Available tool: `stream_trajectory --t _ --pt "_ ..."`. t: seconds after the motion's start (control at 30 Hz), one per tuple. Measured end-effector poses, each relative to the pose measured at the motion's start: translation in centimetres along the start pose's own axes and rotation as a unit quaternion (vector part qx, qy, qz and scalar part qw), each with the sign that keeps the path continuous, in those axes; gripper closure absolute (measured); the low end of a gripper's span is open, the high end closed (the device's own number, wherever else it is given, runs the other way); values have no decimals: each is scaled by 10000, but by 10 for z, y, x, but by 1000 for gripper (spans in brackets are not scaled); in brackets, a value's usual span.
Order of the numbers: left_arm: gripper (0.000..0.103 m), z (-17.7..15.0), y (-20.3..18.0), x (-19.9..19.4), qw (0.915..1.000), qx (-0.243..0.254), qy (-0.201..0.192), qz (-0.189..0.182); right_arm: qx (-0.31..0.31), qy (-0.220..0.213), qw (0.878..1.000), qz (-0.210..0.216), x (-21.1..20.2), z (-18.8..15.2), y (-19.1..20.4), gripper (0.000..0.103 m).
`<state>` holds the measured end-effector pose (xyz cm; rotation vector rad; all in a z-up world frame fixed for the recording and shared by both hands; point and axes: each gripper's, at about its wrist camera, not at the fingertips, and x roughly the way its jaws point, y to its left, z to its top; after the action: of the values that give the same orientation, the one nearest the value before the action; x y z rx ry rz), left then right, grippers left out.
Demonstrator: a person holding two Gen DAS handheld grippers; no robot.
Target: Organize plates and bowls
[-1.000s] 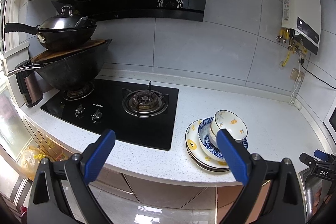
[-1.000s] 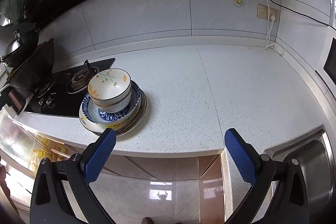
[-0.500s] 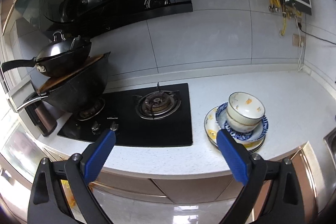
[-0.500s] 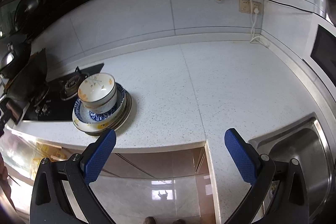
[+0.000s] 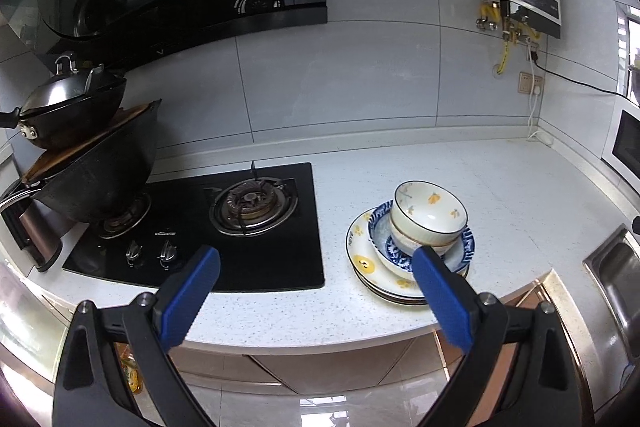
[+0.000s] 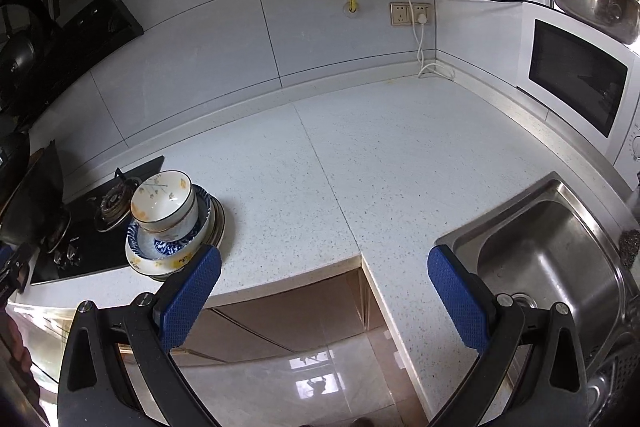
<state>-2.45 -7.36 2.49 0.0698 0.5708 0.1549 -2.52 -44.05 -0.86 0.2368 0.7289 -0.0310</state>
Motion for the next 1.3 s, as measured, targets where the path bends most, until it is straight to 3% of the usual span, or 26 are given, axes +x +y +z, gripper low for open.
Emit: stream_trajectory --t 0.27,0.53,0.8,1.3 --pt "5 -6 5 4 10000 -67 55 -27 -31 50 10000 -62 0 -3 6 1" --pt "5 -22 1 -15 9983 -351 241 401 -620 230 9971 375 13 -6 15 1" --pt "5 -29 -15 -51 9960 -358 226 782 -881 27 9932 763 5 -2 10 1" --pt "5 -24 4 -63 9967 -368 149 713 -940 -554 9908 805 -26 9 31 1"
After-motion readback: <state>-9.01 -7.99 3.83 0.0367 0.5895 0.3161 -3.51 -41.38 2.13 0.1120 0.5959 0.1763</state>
